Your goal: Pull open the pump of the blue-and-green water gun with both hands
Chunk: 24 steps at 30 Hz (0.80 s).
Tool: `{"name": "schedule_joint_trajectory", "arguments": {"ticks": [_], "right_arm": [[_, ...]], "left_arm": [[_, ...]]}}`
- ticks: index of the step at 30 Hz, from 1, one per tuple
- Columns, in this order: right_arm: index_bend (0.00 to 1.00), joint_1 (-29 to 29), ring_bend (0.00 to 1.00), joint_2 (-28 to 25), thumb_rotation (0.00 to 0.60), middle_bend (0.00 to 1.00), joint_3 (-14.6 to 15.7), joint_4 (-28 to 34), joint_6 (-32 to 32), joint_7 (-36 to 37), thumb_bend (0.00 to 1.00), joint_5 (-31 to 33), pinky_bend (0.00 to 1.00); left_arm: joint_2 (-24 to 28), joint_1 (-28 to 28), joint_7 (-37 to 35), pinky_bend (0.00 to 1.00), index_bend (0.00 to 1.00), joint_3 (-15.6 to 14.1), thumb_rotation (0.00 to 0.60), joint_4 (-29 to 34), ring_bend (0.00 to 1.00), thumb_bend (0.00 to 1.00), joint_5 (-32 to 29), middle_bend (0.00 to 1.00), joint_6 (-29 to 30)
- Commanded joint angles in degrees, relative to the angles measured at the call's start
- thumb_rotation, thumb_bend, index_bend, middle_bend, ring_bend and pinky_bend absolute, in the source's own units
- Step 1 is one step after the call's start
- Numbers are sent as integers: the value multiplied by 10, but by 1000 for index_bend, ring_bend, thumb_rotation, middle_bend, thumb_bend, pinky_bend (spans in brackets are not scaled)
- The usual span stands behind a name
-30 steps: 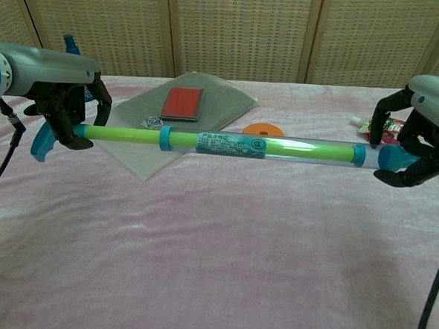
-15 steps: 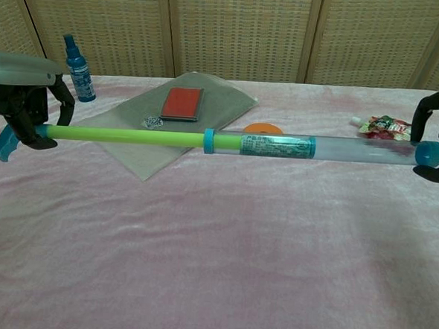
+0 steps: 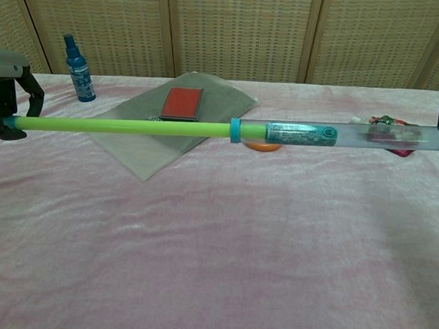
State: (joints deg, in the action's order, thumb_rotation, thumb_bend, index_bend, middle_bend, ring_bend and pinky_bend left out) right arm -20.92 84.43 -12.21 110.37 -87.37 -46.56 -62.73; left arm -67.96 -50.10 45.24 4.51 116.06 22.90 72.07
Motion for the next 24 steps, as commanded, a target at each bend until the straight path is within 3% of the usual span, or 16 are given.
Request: {"name": "schedule_joint_trajectory", "arguments": {"ticks": [1, 16, 19, 21, 22, 24], "right_arm": [[767, 3, 996, -4, 600, 1000, -3, 0, -3, 4, 541, 6, 669], [767, 6, 996, -21, 600, 1000, 0, 4, -4, 12, 540, 17, 669], [695, 6, 973, -20, 600, 992, 5, 6, 1, 13, 504, 18, 662], [591, 5, 896, -22, 600, 927, 8, 7, 5, 12, 448, 20, 624], [509, 5, 822, -23, 600, 844, 10, 7, 8, 11, 415, 21, 579], [370, 5, 672, -25, 600, 660, 12, 7, 12, 10, 368, 24, 485]], "left_arm": [[5, 4, -1, 788, 831, -3, 600, -1, 845, 635, 0, 919, 2], [23, 24, -15, 788, 830, -11, 600, -3, 845, 636, 14, 919, -7], [24, 26, -17, 773, 793, -12, 600, -3, 832, 627, 28, 899, -10], [25, 28, -19, 692, 660, -15, 600, -3, 736, 569, 40, 779, -14], [26, 28, -20, 650, 589, -16, 600, -2, 678, 536, 43, 709, -16], [29, 29, -20, 497, 348, -18, 600, -1, 470, 429, 47, 459, -20]]}}
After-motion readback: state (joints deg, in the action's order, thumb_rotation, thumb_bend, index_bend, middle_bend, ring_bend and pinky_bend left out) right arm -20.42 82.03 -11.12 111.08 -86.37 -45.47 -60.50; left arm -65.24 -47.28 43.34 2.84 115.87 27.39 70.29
